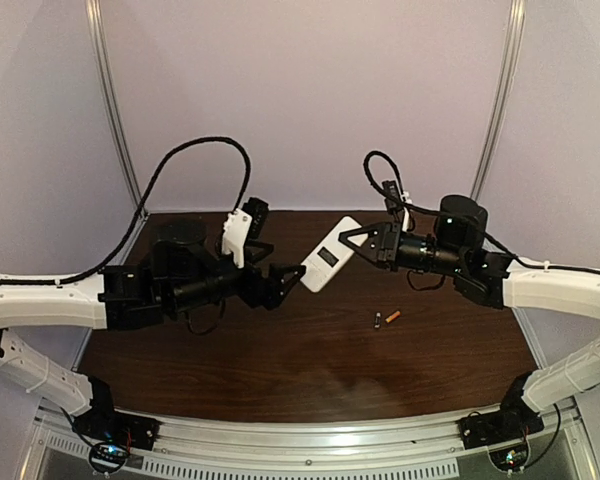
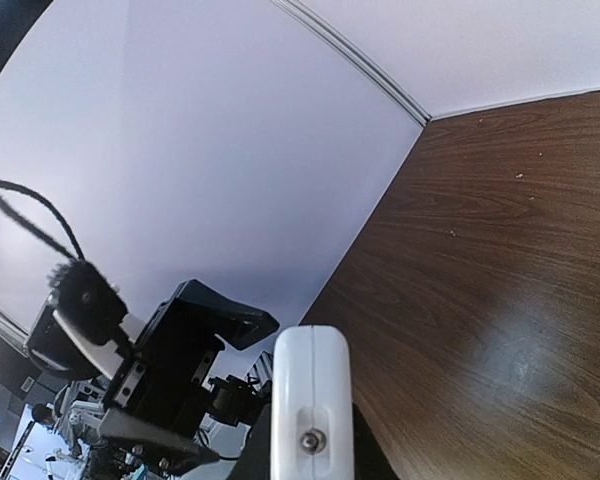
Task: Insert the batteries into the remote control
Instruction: Pass from the left arm to the right, then remove the battery cover from the remote control.
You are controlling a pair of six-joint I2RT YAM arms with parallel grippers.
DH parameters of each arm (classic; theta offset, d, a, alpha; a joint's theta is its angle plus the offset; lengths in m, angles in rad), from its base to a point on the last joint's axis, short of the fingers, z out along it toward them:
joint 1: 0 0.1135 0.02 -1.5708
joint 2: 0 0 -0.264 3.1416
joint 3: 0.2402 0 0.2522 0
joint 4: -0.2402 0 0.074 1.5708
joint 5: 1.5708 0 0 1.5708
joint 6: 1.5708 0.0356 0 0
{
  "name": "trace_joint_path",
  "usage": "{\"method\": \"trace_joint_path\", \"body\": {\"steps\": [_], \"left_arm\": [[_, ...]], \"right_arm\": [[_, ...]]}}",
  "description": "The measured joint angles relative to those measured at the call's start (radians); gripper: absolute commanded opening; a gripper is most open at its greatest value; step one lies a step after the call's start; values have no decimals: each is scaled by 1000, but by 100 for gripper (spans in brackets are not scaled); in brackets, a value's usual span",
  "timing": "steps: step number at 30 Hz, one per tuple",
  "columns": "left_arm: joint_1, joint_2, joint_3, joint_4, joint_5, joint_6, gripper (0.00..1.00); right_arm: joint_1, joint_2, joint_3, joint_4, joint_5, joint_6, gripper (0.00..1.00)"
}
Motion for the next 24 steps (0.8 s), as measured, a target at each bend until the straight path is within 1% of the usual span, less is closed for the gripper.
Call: {"method": "trace_joint_path", "body": {"steps": [3, 6, 12, 18, 24], "left_arm": [[95, -61, -70, 38, 127, -85, 82], [145, -61, -89, 45, 227, -152, 75], [157, 29, -59, 65, 403, -251, 63], [162, 111, -23, 80, 491, -328, 54], [183, 139, -21, 148, 558, -407, 48]], "right_arm": [[0, -14, -11, 17, -1, 0, 0], [0, -18, -26, 53, -5, 2, 0], [0, -16, -39, 92, -15, 4, 0], [0, -16, -45, 117, -20, 3, 0], [-1, -16, -52, 128, -28, 0, 0]]}}
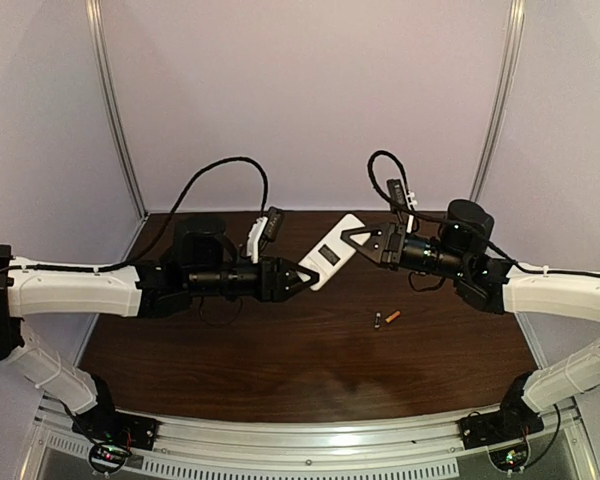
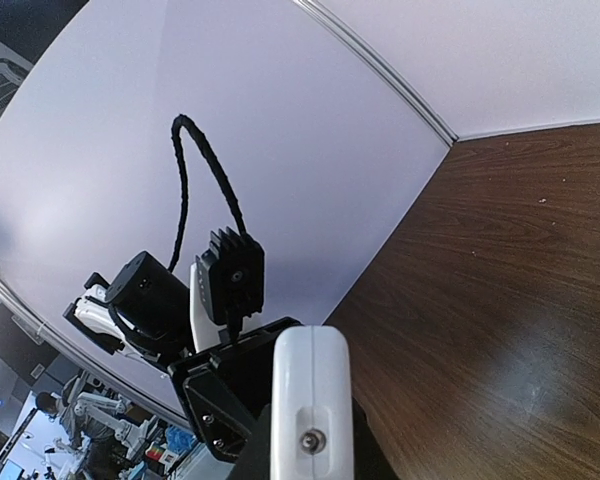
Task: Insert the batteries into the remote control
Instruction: Remove the battery cover from the remote control.
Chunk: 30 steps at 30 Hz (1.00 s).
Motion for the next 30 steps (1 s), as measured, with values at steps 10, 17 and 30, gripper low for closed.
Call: {"method": "trace_joint_path", "body": {"steps": [10, 17, 30], "left_arm": [[24, 26, 0, 66, 69, -84, 28], [27, 26, 0, 82, 110, -72, 27], [27, 26, 5, 87, 132, 10, 49]], "right_arm": [[-2, -2, -6, 10, -5, -11, 0], [-12, -13, -7, 21, -34, -22, 0], [-51, 19, -48, 168, -113, 82, 0]]}}
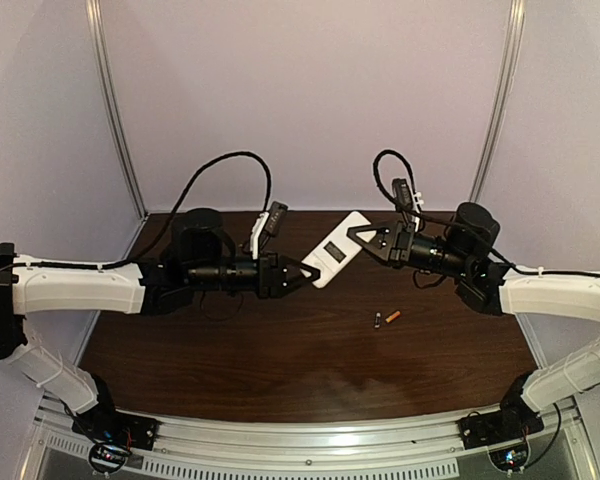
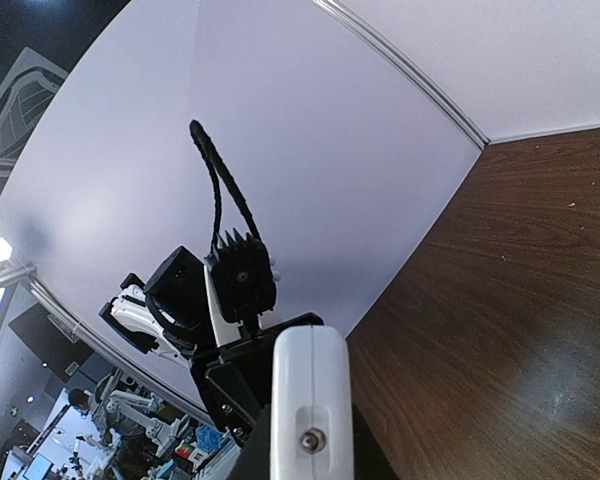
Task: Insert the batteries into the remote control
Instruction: Remove the battery cover from the remote control.
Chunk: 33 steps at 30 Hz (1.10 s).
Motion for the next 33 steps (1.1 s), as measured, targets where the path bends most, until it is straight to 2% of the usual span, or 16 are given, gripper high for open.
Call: {"method": "trace_joint_path", "body": {"steps": [2, 5, 9, 14, 21, 26, 33], "left_arm": [[0, 0, 4, -19, -13, 21, 64], [-1, 5, 3, -33, -28, 6, 68], [-1, 19, -5, 7, -60, -75, 62], [-1, 27, -65, 137, -118, -219, 51], [-1, 129, -100, 382, -114, -401, 49], [-1, 178, -109, 474, -101, -467, 48], [-1, 179, -109, 506, -107, -509, 33]], "right_arm": [[0, 3, 0, 7, 2, 15, 0], [0, 3, 0, 6, 9, 12, 0], [5, 0, 0, -8, 36, -5, 0], [14, -20, 0, -52, 97, -42, 0], [20, -50, -22, -70, 188, -75, 0], [30, -50, -28, -80, 221, -84, 0], [55, -50, -28, -92, 249, -109, 0]]}}
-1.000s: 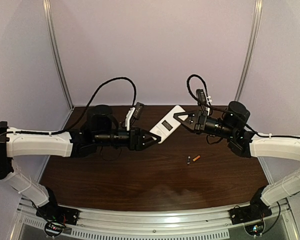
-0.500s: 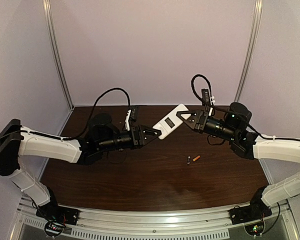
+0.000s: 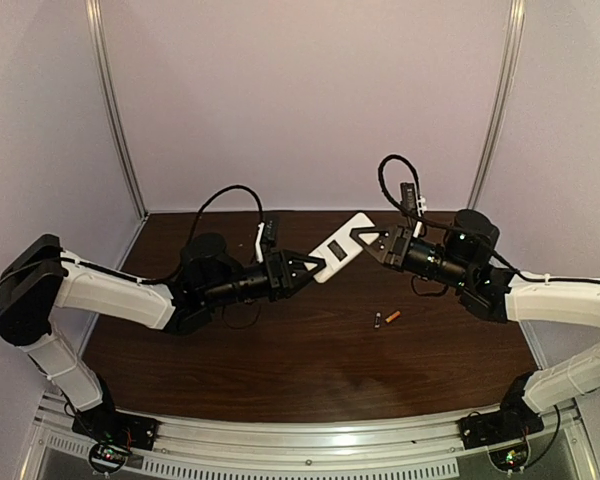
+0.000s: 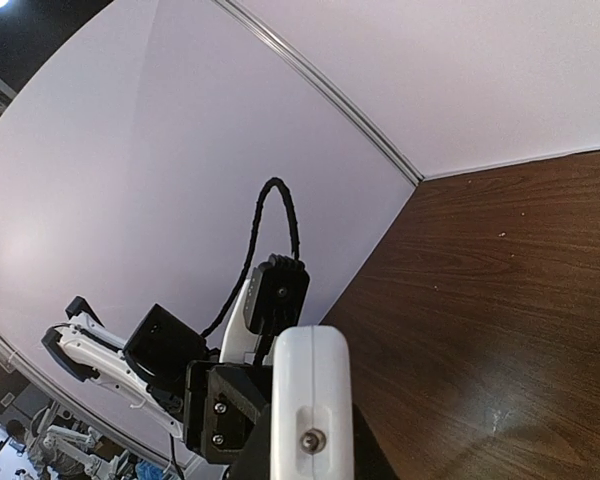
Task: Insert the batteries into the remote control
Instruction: Remove the battery cover from the remote control, then load the battery cover at the center of the board.
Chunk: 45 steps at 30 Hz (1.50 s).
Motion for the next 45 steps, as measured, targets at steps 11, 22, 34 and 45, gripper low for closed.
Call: {"method": "trace_joint_path", "body": {"steps": [11, 22, 34, 45], "left_arm": [[-1, 6, -28, 111, 28, 6, 26], [1, 23, -66, 183, 34, 31, 25], [1, 23, -68, 177, 27, 35, 10], [4, -79, -76, -16, -18, 98, 0]], "right_arm": [[3, -35, -1, -16, 6, 4, 0], [-31, -38, -14, 36, -11, 66, 0], [-33, -71, -19, -43, 34, 21, 0], [-73, -148, -3, -254, 152, -78, 0]]}}
